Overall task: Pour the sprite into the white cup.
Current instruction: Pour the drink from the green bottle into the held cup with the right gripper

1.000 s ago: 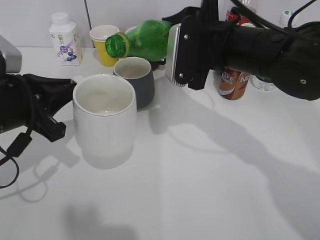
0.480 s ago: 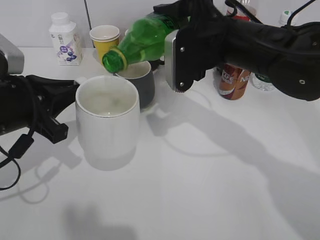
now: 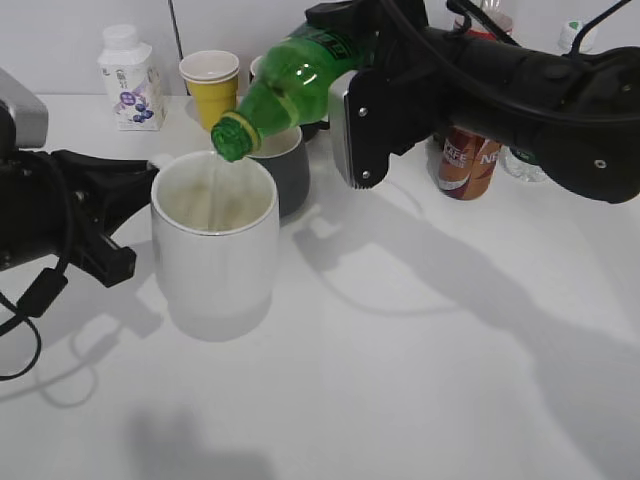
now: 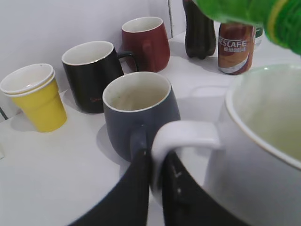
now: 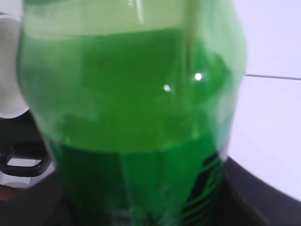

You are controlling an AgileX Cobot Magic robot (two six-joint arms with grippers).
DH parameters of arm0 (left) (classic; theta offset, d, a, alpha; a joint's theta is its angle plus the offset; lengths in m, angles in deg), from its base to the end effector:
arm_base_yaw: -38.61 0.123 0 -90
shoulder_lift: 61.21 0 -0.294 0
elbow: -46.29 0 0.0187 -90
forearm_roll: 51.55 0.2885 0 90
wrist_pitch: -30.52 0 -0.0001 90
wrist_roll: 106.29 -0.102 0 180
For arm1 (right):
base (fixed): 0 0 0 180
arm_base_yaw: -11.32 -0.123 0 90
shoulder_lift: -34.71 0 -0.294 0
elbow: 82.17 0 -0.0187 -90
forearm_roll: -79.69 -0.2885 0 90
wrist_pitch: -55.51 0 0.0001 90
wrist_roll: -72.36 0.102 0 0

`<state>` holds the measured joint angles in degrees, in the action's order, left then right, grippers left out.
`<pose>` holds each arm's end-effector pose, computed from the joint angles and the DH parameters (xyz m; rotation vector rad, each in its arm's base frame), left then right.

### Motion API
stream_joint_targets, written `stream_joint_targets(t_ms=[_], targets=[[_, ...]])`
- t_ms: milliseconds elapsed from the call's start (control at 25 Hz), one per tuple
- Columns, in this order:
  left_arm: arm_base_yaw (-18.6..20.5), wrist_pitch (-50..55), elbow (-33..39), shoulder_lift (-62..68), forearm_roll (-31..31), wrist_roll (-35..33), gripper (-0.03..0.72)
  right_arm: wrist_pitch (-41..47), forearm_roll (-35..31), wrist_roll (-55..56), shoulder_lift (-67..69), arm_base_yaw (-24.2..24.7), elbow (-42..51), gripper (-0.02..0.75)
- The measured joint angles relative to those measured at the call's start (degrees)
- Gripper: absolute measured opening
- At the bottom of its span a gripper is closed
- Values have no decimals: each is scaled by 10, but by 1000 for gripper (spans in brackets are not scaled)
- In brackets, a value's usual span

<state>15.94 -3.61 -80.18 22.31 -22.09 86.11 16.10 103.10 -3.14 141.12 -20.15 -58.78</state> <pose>0.2393 -0.1304 0.1888 0.7483 1.7077 -0.3807 0.3408 0.2387 0.2298 -1.5524 0.5744 -0.6322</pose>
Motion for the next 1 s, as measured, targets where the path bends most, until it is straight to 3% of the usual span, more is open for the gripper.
stream_joint_targets(t_ms=[400, 600, 720, 1000], targets=[[0, 2, 0, 0, 0, 0, 42, 0, -4, 2, 0, 0, 0, 418], [0, 2, 0, 0, 1, 0, 42, 2, -5, 60, 0, 0, 7, 418], [0, 2, 0, 0, 1, 0, 42, 27, 0, 155, 0, 0, 14, 418], [0, 3, 0, 0, -3, 0, 42, 64, 26, 525, 0, 0, 19, 418]])
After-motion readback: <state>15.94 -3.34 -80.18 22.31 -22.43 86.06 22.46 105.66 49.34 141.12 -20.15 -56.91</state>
